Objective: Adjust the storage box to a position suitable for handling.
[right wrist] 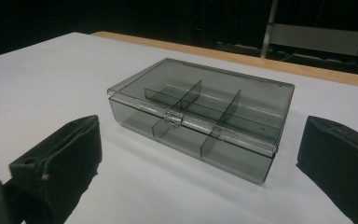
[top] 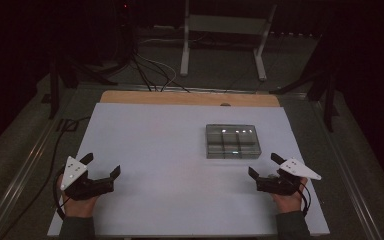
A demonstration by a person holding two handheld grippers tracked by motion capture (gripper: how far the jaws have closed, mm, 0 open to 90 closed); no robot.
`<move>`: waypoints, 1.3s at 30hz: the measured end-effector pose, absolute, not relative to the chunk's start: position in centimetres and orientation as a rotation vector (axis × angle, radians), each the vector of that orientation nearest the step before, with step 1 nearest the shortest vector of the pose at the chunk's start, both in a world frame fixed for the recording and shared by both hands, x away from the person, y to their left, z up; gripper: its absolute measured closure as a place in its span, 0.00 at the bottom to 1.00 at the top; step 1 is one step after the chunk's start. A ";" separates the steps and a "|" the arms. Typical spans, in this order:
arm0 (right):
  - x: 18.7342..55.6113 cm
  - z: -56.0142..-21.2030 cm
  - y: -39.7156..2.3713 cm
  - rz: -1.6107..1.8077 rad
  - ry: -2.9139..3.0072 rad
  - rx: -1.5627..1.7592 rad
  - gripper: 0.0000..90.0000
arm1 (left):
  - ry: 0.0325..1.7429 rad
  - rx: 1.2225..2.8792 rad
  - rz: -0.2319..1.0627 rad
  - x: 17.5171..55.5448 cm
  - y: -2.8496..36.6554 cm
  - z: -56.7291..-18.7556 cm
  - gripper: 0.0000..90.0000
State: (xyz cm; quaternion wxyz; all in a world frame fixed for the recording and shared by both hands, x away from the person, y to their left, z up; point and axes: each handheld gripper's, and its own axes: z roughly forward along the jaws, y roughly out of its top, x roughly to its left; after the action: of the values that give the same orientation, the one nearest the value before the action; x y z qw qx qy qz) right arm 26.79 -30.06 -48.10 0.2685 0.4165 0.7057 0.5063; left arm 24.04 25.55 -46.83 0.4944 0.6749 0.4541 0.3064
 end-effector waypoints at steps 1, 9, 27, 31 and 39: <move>26.7 -48.1 -30.1 1.363 1.899 1.129 0.00 | 1.098 1.646 0.745 24.0 25.6 -46.8 0.01; 26.7 -47.7 -30.1 1.363 1.874 1.134 0.00 | 1.110 1.648 0.759 24.0 25.7 -47.1 0.01; 28.3 -44.8 -30.3 1.349 1.823 1.179 0.01 | 1.134 1.627 0.766 23.9 26.4 -47.4 0.01; 28.8 -44.2 -30.3 1.348 1.823 1.181 0.01 | 1.142 1.618 0.766 23.8 26.4 -47.6 0.01; 30.3 -42.3 -30.5 1.345 1.795 1.203 0.01 | 1.146 1.625 0.773 23.9 26.3 -47.7 0.01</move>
State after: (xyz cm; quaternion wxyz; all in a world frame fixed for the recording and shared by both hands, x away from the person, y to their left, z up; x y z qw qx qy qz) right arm 30.30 -30.51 -42.33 0.2939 0.4518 0.6740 0.5051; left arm 23.87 26.33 -47.68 0.4831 0.6668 0.4704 0.3174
